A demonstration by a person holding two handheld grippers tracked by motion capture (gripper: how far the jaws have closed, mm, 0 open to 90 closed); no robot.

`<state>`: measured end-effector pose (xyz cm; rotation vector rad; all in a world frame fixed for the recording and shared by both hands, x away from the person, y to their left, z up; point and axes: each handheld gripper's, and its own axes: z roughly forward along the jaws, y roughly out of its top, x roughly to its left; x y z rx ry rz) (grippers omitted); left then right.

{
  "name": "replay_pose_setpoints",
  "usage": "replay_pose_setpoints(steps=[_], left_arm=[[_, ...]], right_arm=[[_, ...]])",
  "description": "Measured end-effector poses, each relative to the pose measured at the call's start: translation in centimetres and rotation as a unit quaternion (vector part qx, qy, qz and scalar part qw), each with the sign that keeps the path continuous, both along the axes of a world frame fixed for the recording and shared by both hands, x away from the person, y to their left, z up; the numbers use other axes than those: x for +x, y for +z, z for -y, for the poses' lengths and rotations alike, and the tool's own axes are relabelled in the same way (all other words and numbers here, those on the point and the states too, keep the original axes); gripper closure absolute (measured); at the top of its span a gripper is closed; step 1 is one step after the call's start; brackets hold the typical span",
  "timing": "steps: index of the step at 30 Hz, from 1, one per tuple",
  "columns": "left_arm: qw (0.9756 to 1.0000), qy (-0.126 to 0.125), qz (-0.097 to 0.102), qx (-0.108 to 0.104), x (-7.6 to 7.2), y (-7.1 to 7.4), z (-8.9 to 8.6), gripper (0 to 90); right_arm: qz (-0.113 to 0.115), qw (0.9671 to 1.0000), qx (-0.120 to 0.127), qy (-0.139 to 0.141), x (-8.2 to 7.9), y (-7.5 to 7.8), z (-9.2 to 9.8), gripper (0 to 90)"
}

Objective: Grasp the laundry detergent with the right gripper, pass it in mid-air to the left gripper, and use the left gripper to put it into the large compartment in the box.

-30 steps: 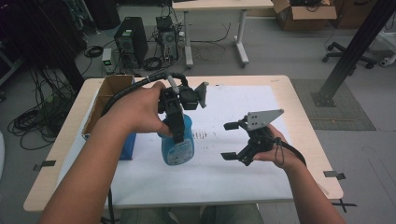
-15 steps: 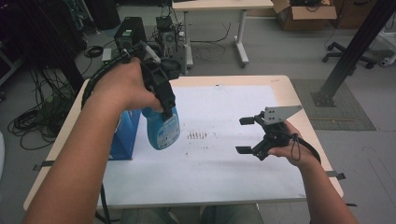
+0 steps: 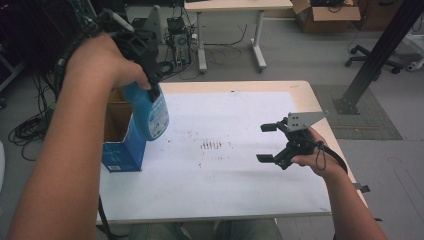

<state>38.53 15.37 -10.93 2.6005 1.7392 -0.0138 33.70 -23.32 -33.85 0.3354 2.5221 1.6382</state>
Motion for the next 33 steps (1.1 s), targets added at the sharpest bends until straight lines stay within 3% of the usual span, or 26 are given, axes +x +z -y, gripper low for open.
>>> replay_pose_setpoints(steps=[7,12,18,26,33], left_arm=[[0.998,0.062,0.011,-0.008,0.7,1.3,-3.5,38.2],[0.9949,0.1,0.012,-0.008,1.0,1.7,-5.4,38.2],[0.992,0.125,0.016,0.004,1.5,2.0,-6.7,38.1],[0.9889,0.147,0.021,-0.002,1.9,2.3,-8.2,38.2],[0.9863,0.163,0.02,0.005,2.0,2.6,-9.5,38.2]], right_arm=[[0.004,1.0,-0.003,0.0,0.1,0.6,0.4,0.5],[0.004,1.0,-0.004,-0.003,0.3,0.7,0.7,0.4],[0.001,1.0,-0.008,-0.003,0.4,0.5,0.7,0.4],[-0.003,1.0,-0.009,-0.003,0.6,0.3,0.5,0.4],[-0.002,1.0,-0.009,-0.002,0.6,0.3,0.5,0.4]])
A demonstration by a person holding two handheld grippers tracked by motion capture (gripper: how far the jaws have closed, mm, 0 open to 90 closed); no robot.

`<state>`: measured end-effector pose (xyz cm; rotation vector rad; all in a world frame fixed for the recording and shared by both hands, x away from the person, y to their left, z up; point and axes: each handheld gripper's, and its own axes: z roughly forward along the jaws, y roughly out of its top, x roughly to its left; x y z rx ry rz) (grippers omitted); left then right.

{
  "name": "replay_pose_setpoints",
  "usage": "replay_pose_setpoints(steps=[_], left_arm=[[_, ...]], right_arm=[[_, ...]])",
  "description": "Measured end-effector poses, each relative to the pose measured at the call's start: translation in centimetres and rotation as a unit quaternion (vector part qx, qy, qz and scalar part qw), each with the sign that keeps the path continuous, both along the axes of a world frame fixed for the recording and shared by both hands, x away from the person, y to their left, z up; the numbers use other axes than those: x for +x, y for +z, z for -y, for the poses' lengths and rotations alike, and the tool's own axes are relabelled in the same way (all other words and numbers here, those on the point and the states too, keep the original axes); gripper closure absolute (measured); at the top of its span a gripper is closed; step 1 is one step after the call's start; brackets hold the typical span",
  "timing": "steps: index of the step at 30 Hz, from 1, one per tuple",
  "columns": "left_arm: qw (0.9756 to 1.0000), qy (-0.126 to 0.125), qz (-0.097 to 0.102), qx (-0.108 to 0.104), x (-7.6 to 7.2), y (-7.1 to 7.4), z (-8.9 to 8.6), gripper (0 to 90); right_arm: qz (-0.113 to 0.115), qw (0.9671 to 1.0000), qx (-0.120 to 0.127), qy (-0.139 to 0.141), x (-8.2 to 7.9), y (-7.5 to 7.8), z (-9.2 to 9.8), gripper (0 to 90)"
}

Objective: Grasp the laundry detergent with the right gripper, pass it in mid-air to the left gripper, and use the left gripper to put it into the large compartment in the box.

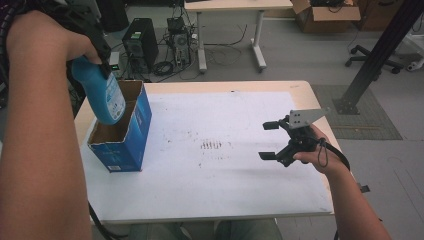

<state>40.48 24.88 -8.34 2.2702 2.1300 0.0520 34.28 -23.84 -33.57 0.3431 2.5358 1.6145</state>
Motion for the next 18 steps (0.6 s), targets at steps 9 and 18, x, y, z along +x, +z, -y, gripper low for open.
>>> replay_pose_setpoints(steps=[9,18], left_arm=[[0.9999,0.01,0.001,-0.002,0.1,-0.9,-1.4,38.1],[0.9999,0.015,-0.005,-0.001,0.4,-3.1,-1.9,38.1]], right_arm=[[0.002,1.0,0.002,0.002,0.0,0.1,-0.3,0.4],[0.0,1.0,0.001,0.002,-0.1,0.0,-0.4,0.5]])
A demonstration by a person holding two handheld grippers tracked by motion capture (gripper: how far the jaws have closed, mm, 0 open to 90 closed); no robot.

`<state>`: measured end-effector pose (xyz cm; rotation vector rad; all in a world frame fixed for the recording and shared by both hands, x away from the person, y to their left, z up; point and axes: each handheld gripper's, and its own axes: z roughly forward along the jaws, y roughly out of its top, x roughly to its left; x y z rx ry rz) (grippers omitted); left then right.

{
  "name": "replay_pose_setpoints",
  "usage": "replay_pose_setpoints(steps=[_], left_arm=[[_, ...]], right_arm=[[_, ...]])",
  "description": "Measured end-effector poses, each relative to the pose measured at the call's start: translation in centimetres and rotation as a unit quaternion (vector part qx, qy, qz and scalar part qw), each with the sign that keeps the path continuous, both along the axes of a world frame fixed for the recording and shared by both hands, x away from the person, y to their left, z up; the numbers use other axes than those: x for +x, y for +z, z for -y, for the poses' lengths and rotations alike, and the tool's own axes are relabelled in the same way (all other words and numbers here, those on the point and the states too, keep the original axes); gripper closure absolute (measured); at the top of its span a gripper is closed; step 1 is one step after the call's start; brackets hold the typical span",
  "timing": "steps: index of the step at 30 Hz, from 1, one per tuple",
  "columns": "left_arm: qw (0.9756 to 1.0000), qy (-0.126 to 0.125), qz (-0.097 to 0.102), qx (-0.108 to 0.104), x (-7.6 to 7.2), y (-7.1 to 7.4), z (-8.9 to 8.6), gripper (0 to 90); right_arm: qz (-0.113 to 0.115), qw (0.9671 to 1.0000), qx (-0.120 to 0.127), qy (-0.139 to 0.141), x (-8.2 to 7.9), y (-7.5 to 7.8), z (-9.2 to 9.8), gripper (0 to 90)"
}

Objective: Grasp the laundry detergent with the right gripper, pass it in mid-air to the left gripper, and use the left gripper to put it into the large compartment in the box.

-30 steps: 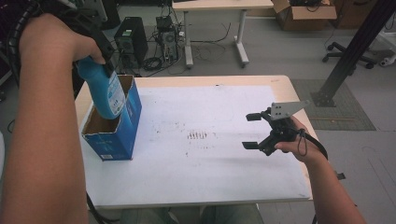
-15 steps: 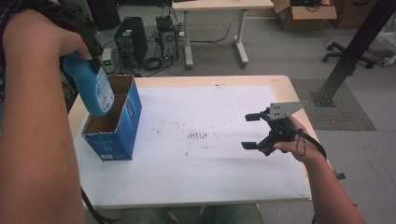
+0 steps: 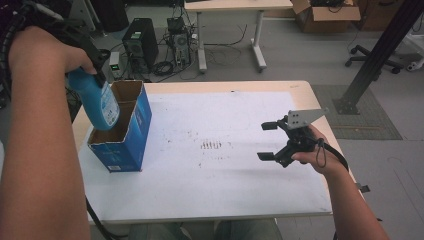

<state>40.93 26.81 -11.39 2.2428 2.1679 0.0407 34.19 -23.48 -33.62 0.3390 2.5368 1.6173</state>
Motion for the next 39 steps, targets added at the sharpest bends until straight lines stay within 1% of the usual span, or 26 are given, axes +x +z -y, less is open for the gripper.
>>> replay_pose_setpoints(steps=[6,14,18,23,28,32,39], left_arm=[[1.0,0.0,-0.004,-0.002,0.3,-1.2,-0.1,38.1],[0.9999,0.0,-0.009,-0.007,0.6,-3.2,-0.5,38.1],[0.9999,0.0,-0.015,-0.005,0.8,-4.2,-0.6,38.1],[0.9999,0.001,-0.017,-0.002,1.1,-5.3,-0.6,38.1],[0.9998,0.0,-0.021,0.001,1.2,-6.1,-0.5,38.0],[0.9998,0.0,-0.019,0.0,1.3,-6.7,-0.6,38.1],[0.9997,0.005,-0.023,-0.002,1.4,-8.1,-0.8,38.0]], right_arm=[[0.001,1.0,0.001,0.0,-0.1,-0.1,0.0,0.4],[-0.001,1.0,0.001,-0.001,-0.2,-0.2,-0.1,0.5],[-0.002,1.0,0.001,-0.001,-0.2,-0.2,-0.1,0.4],[-0.001,1.0,0.002,0.002,-0.2,-0.3,-0.3,0.5],[-0.004,1.0,0.0,0.002,-0.3,-0.5,-0.4,0.5],[-0.005,1.0,-0.001,0.002,-0.4,-0.6,-0.4,0.5],[-0.005,1.0,-0.003,0.002,-0.4,-0.5,-0.5,0.4]])
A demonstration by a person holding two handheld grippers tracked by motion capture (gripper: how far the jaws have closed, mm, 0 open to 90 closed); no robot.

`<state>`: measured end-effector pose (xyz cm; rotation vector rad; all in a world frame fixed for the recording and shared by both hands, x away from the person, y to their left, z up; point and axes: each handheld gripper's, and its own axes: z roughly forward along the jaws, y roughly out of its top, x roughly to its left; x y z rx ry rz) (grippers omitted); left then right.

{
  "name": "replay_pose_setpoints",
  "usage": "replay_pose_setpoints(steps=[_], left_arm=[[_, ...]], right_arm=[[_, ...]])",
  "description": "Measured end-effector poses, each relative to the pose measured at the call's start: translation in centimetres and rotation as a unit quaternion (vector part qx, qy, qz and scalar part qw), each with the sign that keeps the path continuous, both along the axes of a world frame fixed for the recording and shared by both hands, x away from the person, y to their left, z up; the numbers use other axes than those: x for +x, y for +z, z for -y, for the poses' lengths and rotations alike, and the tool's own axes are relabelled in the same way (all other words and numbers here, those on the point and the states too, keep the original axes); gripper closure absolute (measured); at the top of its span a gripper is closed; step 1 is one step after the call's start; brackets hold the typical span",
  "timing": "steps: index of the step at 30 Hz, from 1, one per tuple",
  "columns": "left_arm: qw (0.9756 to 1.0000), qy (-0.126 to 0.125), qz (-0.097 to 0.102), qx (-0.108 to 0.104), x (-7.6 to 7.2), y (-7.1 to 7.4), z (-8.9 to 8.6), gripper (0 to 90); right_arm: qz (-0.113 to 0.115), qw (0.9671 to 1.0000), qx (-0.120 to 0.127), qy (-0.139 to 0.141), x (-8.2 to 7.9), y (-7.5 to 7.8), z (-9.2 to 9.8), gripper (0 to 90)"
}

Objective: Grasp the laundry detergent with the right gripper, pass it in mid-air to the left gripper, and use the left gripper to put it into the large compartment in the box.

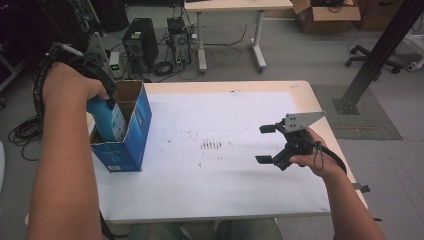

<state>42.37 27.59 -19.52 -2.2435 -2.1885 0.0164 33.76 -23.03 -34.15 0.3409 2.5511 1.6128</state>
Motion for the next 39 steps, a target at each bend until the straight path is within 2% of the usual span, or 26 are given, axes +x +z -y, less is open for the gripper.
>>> replay_pose_setpoints(steps=[17,39], left_arm=[[0.9999,0.004,-0.012,-0.004,0.3,-3.9,0.0,38.0],[0.9998,0.004,-0.019,0.0,0.9,-7.7,-0.2,38.0]], right_arm=[[-0.002,1.0,-0.003,0.005,-0.2,0.1,-0.2,0.5],[-0.005,1.0,-0.006,0.0,-0.3,-0.3,0.2,0.4]])
